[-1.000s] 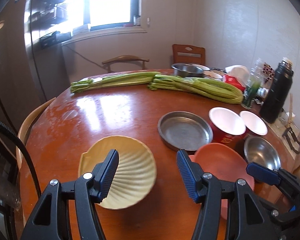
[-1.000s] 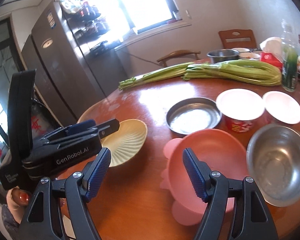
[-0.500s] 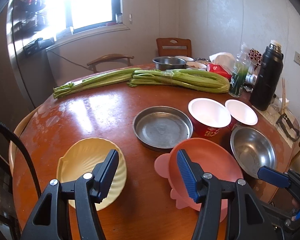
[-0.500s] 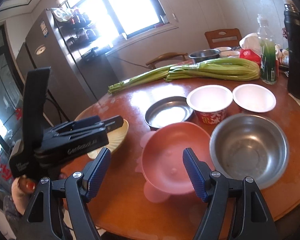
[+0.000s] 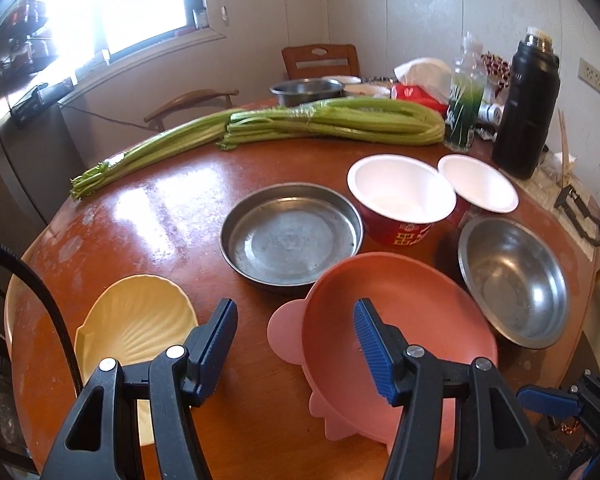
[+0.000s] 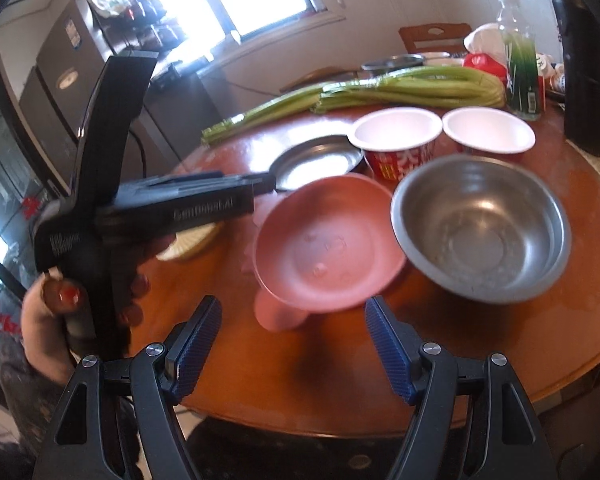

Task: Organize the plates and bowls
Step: 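Grasp the pink eared plate rim with the left gripper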

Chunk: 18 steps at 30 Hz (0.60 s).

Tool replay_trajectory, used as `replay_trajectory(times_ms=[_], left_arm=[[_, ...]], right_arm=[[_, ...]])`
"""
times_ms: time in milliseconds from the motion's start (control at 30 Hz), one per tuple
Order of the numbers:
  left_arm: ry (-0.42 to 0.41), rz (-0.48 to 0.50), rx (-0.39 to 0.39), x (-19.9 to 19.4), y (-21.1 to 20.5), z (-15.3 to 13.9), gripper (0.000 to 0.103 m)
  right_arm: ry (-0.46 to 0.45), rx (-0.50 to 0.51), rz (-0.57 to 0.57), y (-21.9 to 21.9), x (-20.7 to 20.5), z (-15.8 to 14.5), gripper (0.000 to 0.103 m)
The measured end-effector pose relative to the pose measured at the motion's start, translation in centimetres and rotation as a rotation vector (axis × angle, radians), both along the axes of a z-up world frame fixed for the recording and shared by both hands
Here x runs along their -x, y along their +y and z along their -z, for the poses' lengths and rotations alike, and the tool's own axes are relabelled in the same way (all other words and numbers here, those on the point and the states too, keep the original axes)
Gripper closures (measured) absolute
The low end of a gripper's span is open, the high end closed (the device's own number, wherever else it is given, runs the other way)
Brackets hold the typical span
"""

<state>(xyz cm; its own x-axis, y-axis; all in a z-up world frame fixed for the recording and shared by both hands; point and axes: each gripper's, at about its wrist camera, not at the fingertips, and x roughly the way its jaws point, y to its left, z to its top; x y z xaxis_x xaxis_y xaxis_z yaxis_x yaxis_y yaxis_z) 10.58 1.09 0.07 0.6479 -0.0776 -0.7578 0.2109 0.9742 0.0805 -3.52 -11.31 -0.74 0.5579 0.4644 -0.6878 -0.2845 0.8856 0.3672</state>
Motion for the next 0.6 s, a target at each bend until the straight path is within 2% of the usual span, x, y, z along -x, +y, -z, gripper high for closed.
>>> replay_trajectory(times_ms=[233,600], left_arm=[[0.045,0.014,-0.024,-1.8,-0.5,1.6,0.043],[0.085,0.048,-0.034,-3.5,-1.5,3.0,0.043]], right_arm=[[0.077,-0.036,0.074,-1.6,-1.5,1.7,0.027],[0.130,-0.037,0.079,-1.3,-3.3,3.0,0.027]])
